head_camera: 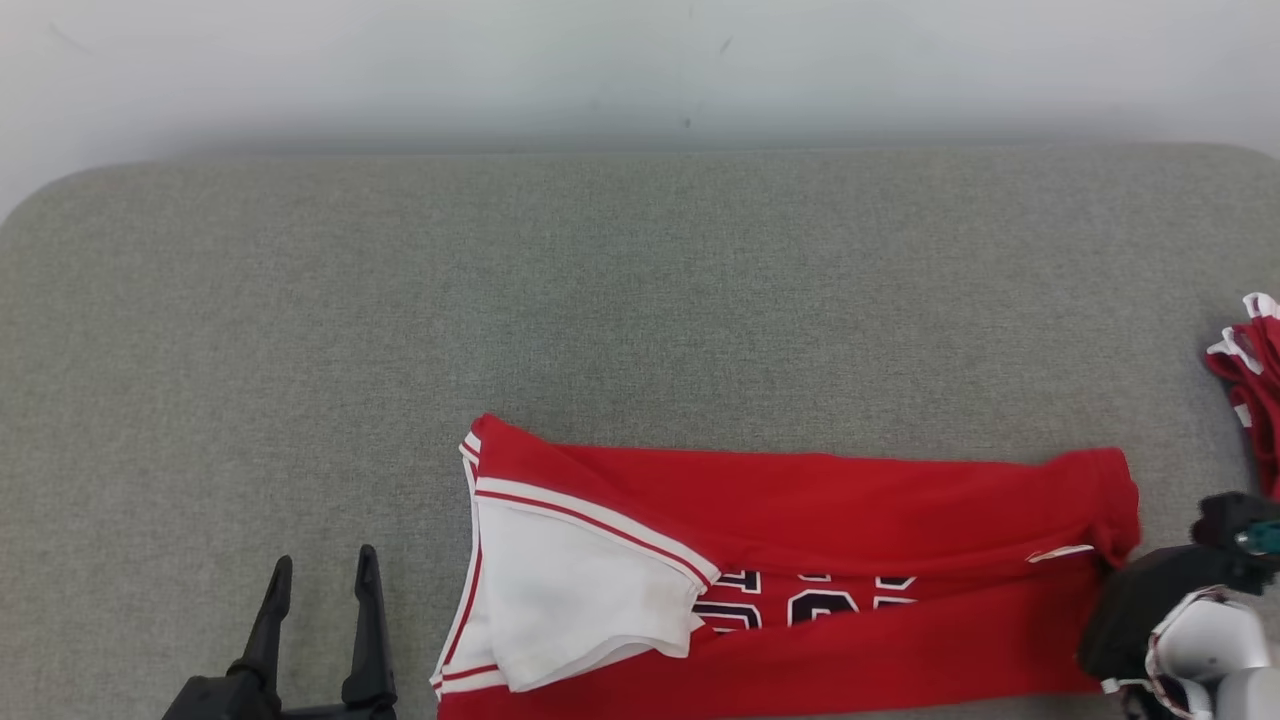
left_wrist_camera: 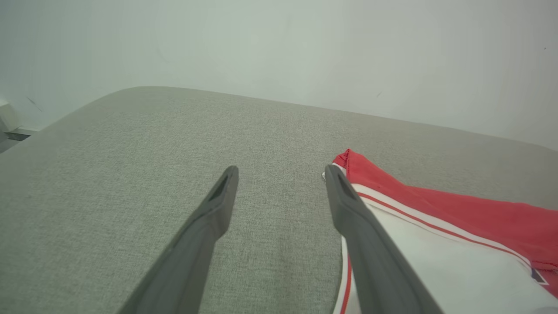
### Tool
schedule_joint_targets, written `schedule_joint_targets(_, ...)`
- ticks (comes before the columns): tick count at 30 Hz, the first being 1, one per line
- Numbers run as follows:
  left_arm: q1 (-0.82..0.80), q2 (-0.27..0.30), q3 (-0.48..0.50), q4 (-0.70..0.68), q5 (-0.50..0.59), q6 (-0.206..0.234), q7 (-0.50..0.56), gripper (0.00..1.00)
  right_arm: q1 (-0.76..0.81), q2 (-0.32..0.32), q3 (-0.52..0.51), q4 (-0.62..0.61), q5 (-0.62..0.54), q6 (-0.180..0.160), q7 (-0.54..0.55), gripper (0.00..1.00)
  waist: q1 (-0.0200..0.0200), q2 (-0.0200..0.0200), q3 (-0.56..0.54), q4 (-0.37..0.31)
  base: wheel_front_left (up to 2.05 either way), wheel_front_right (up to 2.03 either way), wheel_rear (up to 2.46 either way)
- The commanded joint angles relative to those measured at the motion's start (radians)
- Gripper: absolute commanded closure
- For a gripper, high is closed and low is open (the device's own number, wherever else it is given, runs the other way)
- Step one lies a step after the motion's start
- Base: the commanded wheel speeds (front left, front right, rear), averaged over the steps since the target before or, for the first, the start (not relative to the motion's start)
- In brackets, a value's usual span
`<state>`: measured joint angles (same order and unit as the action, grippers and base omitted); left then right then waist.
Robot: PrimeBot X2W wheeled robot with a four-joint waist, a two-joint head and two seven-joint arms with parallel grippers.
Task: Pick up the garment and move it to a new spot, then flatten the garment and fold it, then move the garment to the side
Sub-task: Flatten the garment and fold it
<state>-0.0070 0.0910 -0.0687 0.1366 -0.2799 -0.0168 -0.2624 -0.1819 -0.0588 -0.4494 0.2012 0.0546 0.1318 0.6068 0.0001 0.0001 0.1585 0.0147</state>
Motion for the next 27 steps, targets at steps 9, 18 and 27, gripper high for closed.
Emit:
schedule_joint_targets(9,0.027,-0.019,0.035,0.009,-0.008,-0.020,-0.003,0.00,0.028,-0.006,-0.163,-0.121,-0.060,-0.002,-0.036,1.00,-0.0001,-0.0001,-0.029,-0.011,0.00,0.00,0.00)
schedule_joint_targets(18,0.047,-0.032,0.056,0.009,0.001,-0.031,-0.003,0.00,0.085,0.001,-0.201,-0.303,-0.099,-0.002,0.004,1.00,-0.0001,-0.0001,-0.052,-0.026,0.00,0.00,0.00)
schedule_joint_targets(27,0.055,-0.037,0.070,0.035,-0.007,-0.035,-0.003,0.00,0.136,0.009,0.076,-0.410,-0.037,-0.002,0.039,1.00,-0.0001,-0.0001,-0.079,-0.036,0.00,0.00,0.00)
